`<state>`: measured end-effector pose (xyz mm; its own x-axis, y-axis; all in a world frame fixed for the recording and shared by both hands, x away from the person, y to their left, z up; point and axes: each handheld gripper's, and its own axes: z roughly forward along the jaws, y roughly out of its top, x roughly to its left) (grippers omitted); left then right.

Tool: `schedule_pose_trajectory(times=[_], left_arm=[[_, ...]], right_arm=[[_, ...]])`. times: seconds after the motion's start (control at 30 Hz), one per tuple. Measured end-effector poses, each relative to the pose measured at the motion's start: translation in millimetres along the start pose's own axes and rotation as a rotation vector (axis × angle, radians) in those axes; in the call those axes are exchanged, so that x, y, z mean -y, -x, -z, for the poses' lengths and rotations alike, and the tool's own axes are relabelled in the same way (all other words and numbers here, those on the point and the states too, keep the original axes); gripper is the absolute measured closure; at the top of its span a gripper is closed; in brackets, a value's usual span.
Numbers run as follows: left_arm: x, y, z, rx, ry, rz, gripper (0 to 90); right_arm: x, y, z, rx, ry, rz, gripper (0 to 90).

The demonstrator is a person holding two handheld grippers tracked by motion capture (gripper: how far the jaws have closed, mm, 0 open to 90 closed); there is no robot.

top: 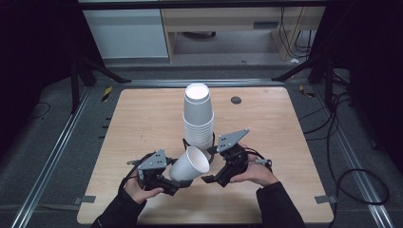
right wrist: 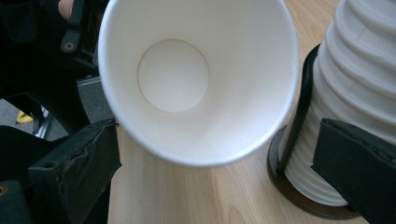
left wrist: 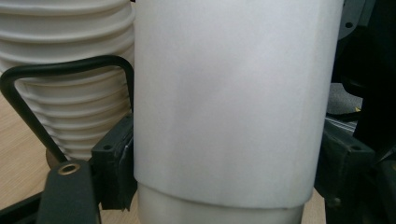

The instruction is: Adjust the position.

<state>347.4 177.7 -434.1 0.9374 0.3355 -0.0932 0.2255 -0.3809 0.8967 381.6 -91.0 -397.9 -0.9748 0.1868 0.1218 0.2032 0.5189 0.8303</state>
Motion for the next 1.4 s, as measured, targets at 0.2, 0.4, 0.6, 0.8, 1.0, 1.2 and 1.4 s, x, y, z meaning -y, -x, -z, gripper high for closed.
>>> schedule_pose_trajectory(times=[0.2, 0.4, 0.6, 0.8, 1.0, 1.2, 1.4], left_arm=[[0.0, 1.8, -3.4, 0.003, -0.009, -0.005, 21.3], [-0.3, 2.6, -4.7, 0.001, -0.008, -0.005, 21.3], [-0.5, 2.6, -5.2, -0.002, -0.011, -0.009, 21.3], [0.0, 2.3, -5.5, 0.002, -0.017, -0.009, 21.3], [0.0, 2.3, -5.4, 0.013, -0.011, -0.008, 21.1], [-0.4, 2.9, -5.0, 0.016, -0.016, -0.018, 21.0], [-0.4, 3.0, -4.7, 0.023, -0.012, -0.012, 20.8]], right_arm=[[-1.9, 0.9, -9.8, -0.021, 0.018, -0.015, 1.3], [-3.8, 1.9, -20.0, -0.043, 0.026, -0.017, 1.5], [-5.4, 2.3, -27.1, -0.068, 0.036, -0.019, 3.5], [-4.5, 3.0, -29.2, -0.082, 0.041, -0.023, 5.8], [-2.9, 2.9, -26.9, -0.094, 0.047, -0.036, 8.0], [-3.3, 2.5, -25.2, -0.103, 0.048, -0.035, 9.5], [-3.4, 2.5, -24.2, -0.108, 0.047, -0.033, 10.1]])
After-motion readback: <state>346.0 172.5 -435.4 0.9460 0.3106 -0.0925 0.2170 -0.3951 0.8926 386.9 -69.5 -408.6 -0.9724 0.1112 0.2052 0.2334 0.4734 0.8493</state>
